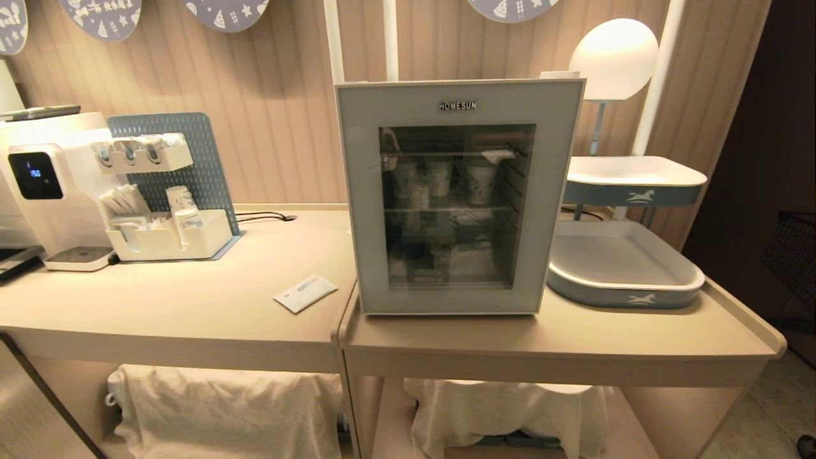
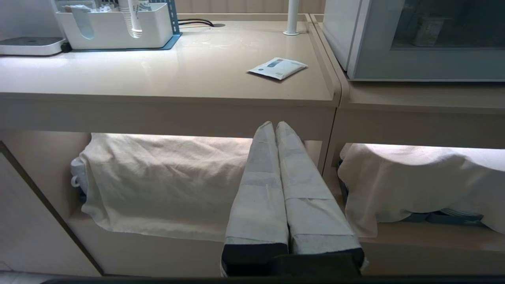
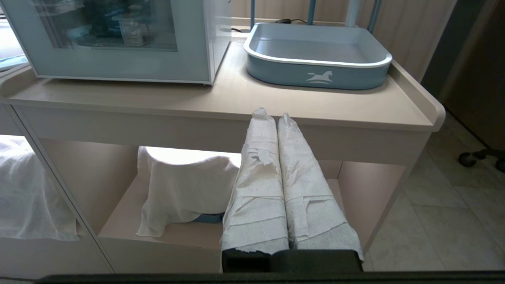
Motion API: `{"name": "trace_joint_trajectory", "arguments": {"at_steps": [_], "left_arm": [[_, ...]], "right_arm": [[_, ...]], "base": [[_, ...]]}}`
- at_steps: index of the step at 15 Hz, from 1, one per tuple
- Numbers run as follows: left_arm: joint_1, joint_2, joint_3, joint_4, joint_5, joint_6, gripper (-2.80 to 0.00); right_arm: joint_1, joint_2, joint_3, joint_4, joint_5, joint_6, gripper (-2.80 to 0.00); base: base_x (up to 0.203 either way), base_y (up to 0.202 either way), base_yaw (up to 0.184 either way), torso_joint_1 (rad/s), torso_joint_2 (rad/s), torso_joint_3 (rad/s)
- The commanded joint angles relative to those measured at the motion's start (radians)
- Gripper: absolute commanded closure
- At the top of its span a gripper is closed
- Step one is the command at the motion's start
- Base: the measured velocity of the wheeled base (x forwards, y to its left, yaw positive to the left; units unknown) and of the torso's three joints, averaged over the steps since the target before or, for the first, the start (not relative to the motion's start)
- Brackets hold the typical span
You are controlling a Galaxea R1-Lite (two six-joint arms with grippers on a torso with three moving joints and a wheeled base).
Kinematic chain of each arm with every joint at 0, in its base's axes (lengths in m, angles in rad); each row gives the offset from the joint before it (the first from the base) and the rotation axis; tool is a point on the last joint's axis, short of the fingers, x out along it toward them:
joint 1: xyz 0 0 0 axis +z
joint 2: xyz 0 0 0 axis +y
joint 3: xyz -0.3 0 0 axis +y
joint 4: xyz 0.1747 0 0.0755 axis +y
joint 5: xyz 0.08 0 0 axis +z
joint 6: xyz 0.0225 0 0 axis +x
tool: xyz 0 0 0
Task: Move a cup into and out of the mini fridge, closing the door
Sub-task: Open the freezer door
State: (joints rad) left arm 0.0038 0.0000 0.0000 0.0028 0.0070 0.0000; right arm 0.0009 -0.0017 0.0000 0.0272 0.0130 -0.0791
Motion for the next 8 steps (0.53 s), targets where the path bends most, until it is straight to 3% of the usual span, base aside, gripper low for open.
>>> {"name": "trace_joint_trajectory", "arguments": {"at_steps": [1, 8], "left_arm": [[0.001, 0.000, 0.002, 0.000, 0.002, 0.000, 0.00], [0.001, 0.000, 0.002, 0.002, 0.002, 0.002, 0.00]], "right_arm": [[0.000, 0.003, 0.000, 0.000, 0.001, -0.001, 0.00], [-0.001, 0.003, 0.000, 0.000, -0.001, 0.004, 0.00]], "base": [[0.000, 0.000, 0.000, 0.000, 0.00, 0.000], [0.000, 0.000, 0.000, 0.000, 0.00, 0.000]]}}
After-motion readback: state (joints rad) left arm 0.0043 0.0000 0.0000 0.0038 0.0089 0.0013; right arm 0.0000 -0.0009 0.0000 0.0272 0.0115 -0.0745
